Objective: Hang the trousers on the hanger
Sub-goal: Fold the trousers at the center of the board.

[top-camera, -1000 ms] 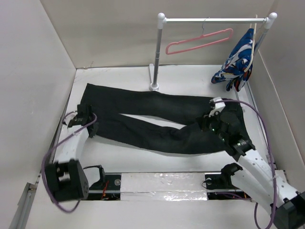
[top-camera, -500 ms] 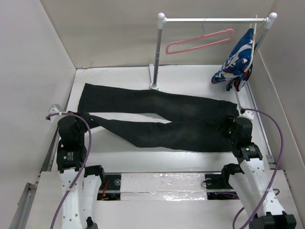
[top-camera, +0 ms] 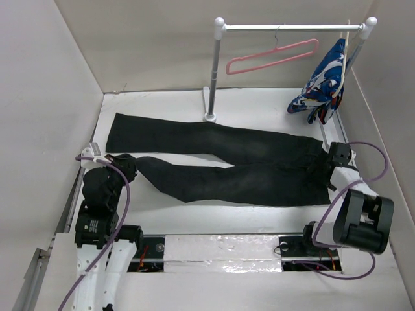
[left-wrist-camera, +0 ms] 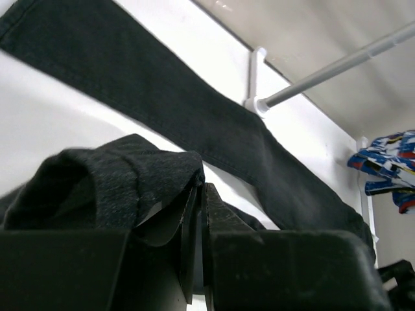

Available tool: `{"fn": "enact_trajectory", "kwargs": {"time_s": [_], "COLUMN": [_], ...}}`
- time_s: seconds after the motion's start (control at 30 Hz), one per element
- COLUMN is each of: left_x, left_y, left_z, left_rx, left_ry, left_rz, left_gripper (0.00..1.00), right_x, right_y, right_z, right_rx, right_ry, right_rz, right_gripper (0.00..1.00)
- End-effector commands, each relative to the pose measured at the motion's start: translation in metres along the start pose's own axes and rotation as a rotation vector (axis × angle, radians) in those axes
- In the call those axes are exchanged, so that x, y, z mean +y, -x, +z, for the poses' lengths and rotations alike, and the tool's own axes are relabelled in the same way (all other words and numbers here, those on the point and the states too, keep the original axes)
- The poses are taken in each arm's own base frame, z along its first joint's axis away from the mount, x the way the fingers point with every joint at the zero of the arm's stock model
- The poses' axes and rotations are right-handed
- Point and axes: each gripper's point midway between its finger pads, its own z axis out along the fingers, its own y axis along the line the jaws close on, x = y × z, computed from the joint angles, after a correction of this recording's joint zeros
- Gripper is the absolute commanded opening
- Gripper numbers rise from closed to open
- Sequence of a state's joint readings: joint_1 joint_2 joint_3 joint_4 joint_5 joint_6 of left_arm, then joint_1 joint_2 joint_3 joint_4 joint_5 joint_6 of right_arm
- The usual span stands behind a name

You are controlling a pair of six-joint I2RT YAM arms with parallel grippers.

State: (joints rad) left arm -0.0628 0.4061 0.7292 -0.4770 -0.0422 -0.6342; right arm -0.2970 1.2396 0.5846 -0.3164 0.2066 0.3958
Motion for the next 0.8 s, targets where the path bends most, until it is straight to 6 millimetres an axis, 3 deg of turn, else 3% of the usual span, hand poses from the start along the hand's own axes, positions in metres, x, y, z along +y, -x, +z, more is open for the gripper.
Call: {"fn": "enact_trajectory", "kwargs": {"time_s": [0.0, 0.03, 0.13, 0.2, 0.23, 0.3, 0.33, 0.4, 0.43, 0.47, 0.53, 0.57, 0.6, 0.63, 0.67, 0.7, 0.73, 0.77], "left_x": [-0.021, -0.022, -0.023, -0.024, -0.025, -0.029, -0.03, -0.032, -0.032, -0.032, -0.033, -0.033, -0.034, -0.033, -0.033, -0.032, -0.032, -0.033], "left_y": [0.03, 0.029, 0.026, 0.023, 0.022, 0.02, 0.02, 0.019, 0.019, 0.018, 0.015, 0.014, 0.012, 0.011, 0.01, 0.01, 0.01, 0.008], "left_z": [-0.019, -0.021, -0.025, -0.028, -0.028, -0.029, -0.03, -0.031, -0.031, -0.032, -0.03, -0.03, -0.031, -0.03, -0.031, -0.03, -0.03, -0.031], "left_rx": [-0.105, -0.099, -0.093, -0.084, -0.078, -0.063, -0.063, -0.056, -0.055, -0.055, -0.044, -0.042, -0.039, -0.041, -0.042, -0.047, -0.047, -0.043], "left_ry": [-0.076, -0.081, -0.095, -0.109, -0.11, -0.133, -0.135, -0.144, -0.146, -0.148, -0.16, -0.162, -0.173, -0.171, -0.178, -0.174, -0.175, -0.183], "left_rz": [0.041, 0.047, 0.051, 0.054, 0.054, 0.061, 0.062, 0.066, 0.068, 0.068, 0.071, 0.071, 0.071, 0.069, 0.069, 0.067, 0.064, 0.064], "left_gripper": [0.0, 0.0, 0.0, 0.0, 0.0, 0.0, 0.0, 0.0, 0.0, 0.0, 0.0, 0.0, 0.0, 0.0, 0.0, 0.0, 0.0, 0.0], "right_x": [0.022, 0.026, 0.044, 0.061, 0.07, 0.09, 0.089, 0.093, 0.099, 0.098, 0.089, 0.076, 0.066, 0.052, 0.034, 0.025, 0.016, 0.001], "right_y": [0.036, 0.044, 0.047, 0.06, 0.051, 0.064, 0.064, 0.07, 0.084, 0.096, 0.096, 0.104, 0.104, 0.084, 0.08, 0.081, 0.074, 0.045], "right_z": [0.008, 0.01, 0.019, 0.021, 0.029, 0.028, 0.029, 0.023, 0.016, 0.005, -0.005, -0.016, -0.022, -0.022, -0.025, -0.041, -0.043, -0.035], "right_rx": [-0.05, -0.068, -0.03, -0.023, 0.022, 0.009, 0.025, -0.026, -0.085, -0.125, -0.113, -0.154, -0.162, -0.127, -0.151, -0.202, -0.218, -0.184], "right_ry": [0.099, 0.132, 0.205, 0.268, 0.29, 0.347, 0.334, 0.371, 0.412, 0.421, 0.374, 0.314, 0.277, 0.232, 0.155, 0.15, 0.13, 0.096], "right_rz": [-0.018, -0.01, -0.04, -0.079, -0.117, -0.179, -0.184, -0.19, -0.183, -0.169, -0.141, -0.121, -0.08, -0.057, -0.026, 0.047, 0.084, 0.107], "right_gripper": [0.81, 0.75, 0.35, 0.1, 0.04, 0.01, 0.0, 0.09, 0.16, 0.37, 0.64, 0.85, 0.89, 0.93, 0.95, 0.94, 0.92, 0.87]}}
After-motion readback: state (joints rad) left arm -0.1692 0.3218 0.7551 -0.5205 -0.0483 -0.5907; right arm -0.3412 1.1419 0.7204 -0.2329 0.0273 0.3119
